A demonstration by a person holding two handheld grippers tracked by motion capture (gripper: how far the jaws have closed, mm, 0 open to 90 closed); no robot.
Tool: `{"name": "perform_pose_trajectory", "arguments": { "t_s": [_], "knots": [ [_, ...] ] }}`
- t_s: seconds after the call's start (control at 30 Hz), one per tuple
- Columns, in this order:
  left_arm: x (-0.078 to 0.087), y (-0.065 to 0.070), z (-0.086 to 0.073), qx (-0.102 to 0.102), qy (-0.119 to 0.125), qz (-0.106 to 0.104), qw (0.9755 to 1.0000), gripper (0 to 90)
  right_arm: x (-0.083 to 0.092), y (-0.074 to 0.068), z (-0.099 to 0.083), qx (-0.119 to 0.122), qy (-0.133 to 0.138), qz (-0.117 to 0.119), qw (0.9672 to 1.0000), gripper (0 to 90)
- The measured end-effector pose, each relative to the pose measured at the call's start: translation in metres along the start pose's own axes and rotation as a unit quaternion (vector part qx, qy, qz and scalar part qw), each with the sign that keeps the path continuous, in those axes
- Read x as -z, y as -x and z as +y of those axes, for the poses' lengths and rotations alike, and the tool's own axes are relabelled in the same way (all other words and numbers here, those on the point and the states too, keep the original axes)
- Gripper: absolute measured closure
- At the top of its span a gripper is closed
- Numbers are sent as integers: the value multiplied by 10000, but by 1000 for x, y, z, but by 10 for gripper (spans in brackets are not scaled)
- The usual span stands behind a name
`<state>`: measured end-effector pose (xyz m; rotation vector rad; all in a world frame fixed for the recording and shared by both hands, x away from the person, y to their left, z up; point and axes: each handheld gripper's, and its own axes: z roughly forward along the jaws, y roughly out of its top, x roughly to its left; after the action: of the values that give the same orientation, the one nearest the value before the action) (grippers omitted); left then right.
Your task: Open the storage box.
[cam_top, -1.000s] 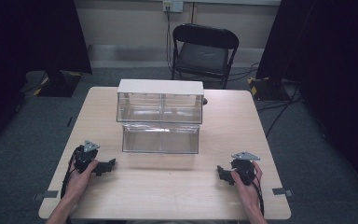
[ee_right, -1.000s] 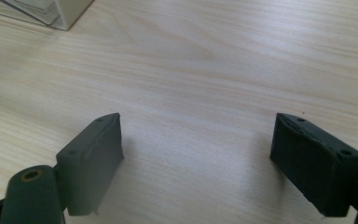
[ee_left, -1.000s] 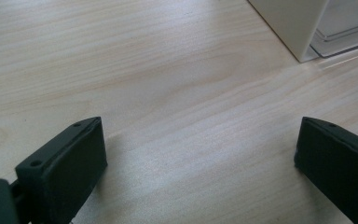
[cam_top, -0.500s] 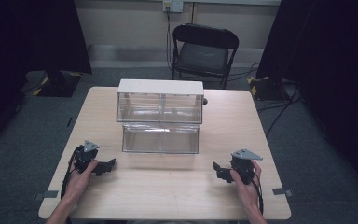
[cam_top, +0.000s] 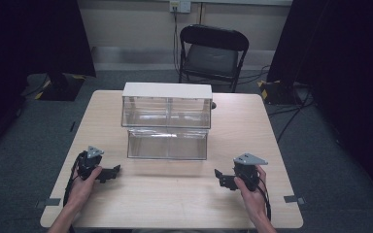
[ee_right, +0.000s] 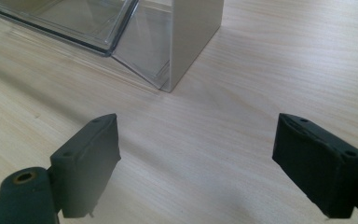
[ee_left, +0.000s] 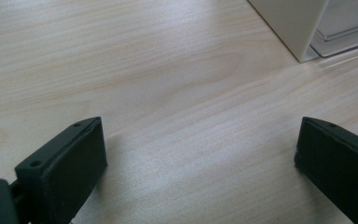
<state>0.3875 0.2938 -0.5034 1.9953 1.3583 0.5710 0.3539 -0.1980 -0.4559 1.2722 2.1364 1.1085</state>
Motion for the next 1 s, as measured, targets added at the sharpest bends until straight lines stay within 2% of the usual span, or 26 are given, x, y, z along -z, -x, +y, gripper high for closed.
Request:
{"name": "perform_pose_trajectory", "arguments": {
  "t_s": [0.23, 0.37, 0.5, 0.67, 0.9, 1.0],
  "knots": [
    [0, 0, 0, 0, 0, 0, 10000, 16, -4, -9, 14, 116, 32, 172, 9998, 141],
    [0, 0, 0, -1, 0, 0, 10000, 16, -12, -19, 20, 155, 10, 296, 9994, 141],
    [0, 0, 0, -1, 0, 0, 10000, 16, -23, -29, 23, 301, -53, 426, 9986, 140],
    [0, 0, 0, -1, 0, 0, 10000, 16, -37, -35, 25, 255, -82, 477, 9985, 141],
    [0, 0, 0, -1, -1, -1, 10000, 16, -50, -41, 32, 344, -184, 487, 9980, 141],
    [0, 0, 0, 0, 0, 0, 10000, 16, -57, -43, 33, 263, -154, 545, 9980, 140]
  ]
}}
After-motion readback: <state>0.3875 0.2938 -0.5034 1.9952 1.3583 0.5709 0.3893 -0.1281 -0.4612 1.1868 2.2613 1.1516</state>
